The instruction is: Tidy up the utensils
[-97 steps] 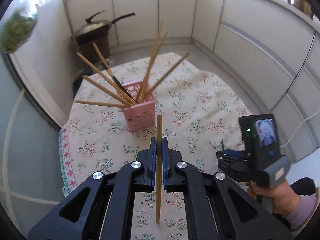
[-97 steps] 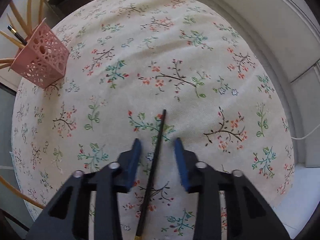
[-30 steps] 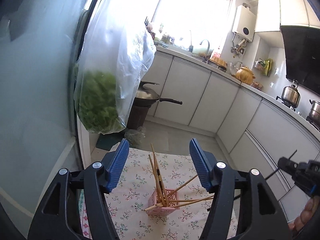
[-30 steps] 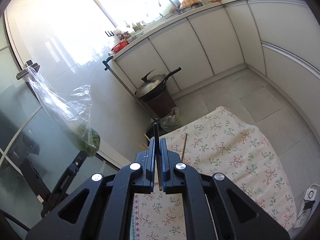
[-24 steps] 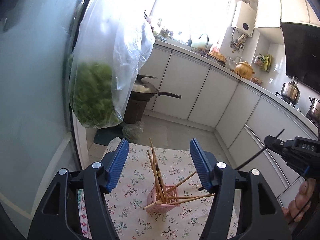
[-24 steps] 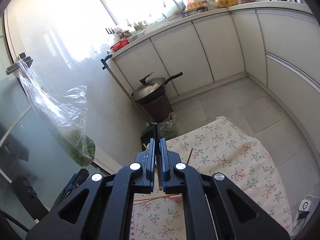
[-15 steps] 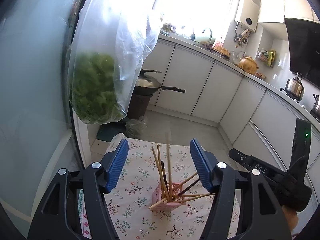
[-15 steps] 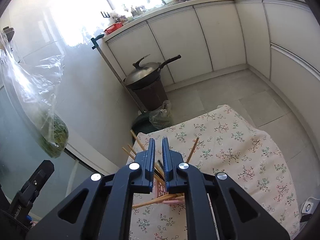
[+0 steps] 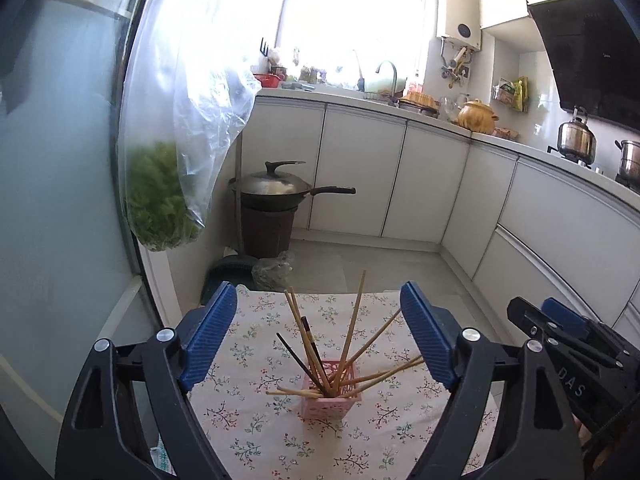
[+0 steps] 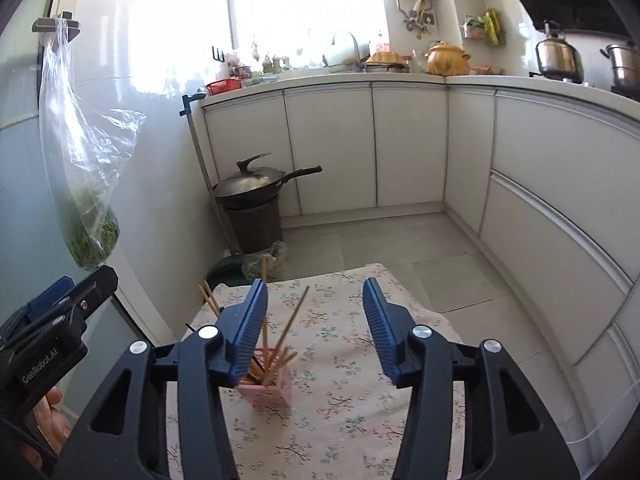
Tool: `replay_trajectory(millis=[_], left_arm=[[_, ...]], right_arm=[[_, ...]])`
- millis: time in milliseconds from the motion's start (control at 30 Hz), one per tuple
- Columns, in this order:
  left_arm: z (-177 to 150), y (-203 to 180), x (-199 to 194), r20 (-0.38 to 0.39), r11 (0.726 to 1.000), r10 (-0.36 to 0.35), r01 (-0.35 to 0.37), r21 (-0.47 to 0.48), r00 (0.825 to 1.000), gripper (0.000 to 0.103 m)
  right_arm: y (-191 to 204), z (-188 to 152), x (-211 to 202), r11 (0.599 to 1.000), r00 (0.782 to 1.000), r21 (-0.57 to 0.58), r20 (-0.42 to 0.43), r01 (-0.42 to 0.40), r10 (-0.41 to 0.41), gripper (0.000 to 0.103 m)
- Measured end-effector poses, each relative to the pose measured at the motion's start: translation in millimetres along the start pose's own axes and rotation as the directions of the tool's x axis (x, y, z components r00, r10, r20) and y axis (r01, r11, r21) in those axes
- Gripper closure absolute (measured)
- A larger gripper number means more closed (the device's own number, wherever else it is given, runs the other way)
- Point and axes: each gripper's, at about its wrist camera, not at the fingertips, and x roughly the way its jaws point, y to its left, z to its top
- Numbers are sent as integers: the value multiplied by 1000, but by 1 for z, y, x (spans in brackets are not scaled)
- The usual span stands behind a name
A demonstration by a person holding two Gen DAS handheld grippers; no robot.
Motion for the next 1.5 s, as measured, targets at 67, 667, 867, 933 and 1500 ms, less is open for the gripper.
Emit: replay_trajectory(millis=[67,667,867,933,1500], left_arm=[[-13,-13,-1,-15,999,16,-16,27,1000,17],[-68,-70,-4,-18,996,51,-49,78,999,7],[-77,-80,8,-60,993,51,-44,109,997,7],[-78,-79,9,-64,994,50,-43,105,997,7],[-80,-75,15,-103,995,52,-42,93,993,7]], right_arm=[[-9,-11,-9,999,999,-1,7,42,-42,36],[-93,-67,-32,954,964,136,-54,266,-261,7],[-98,-71,-24,952,962,141,-84,270,-260,7],[-97,-72,-22,952,961,139,-90,271,-261,7],[-98,-79,-9,956,962,151,-149,252,-229,7]])
